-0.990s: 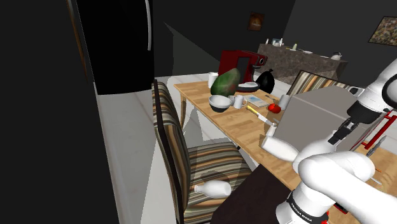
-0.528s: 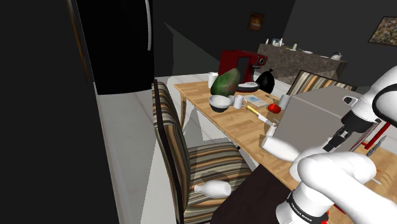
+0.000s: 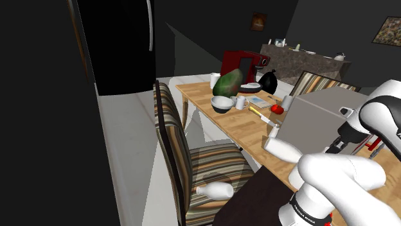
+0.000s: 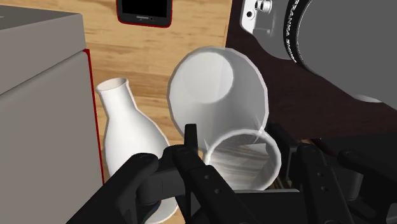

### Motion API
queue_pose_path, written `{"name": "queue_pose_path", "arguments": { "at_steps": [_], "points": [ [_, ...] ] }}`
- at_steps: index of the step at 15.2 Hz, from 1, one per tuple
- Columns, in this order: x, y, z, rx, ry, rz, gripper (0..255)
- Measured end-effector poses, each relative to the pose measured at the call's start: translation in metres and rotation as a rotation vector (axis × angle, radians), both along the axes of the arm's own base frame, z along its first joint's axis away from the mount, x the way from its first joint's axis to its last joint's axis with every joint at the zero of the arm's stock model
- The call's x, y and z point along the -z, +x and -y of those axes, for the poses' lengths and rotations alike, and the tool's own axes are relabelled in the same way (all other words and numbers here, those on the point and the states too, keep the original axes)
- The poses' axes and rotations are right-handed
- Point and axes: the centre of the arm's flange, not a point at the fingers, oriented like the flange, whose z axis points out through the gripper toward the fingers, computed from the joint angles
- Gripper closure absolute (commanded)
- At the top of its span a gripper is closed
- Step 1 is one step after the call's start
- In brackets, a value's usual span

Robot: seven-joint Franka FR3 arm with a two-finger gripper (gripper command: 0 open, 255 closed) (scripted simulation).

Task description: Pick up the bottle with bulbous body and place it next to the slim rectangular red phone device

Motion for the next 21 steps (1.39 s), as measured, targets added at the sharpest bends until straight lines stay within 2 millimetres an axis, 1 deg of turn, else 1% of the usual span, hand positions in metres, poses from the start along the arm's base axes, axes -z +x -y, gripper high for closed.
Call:
{"name": "queue_pose_path", "arguments": {
  "at_steps": [2, 7, 8, 14, 15, 18, 21],
  "points": [
    [0.005, 0.000, 0.000, -0.001, -0.001, 0.001, 255],
    [0.006, 0.000, 0.001, -0.001, -0.003, 0.004, 255],
    [0.006, 0.000, 0.001, -0.001, -0.003, 0.005, 0],
    [0.007, 0.000, 0.001, -0.001, -0.003, 0.004, 0],
    [0.000, -0.002, 0.000, -0.001, -0.003, 0.003, 0],
    [-0.033, -0.006, 0.000, 0.000, -0.003, 0.003, 0],
    [-0.041, -0.007, 0.000, -0.001, -0.003, 0.004, 0]
  ]
}}
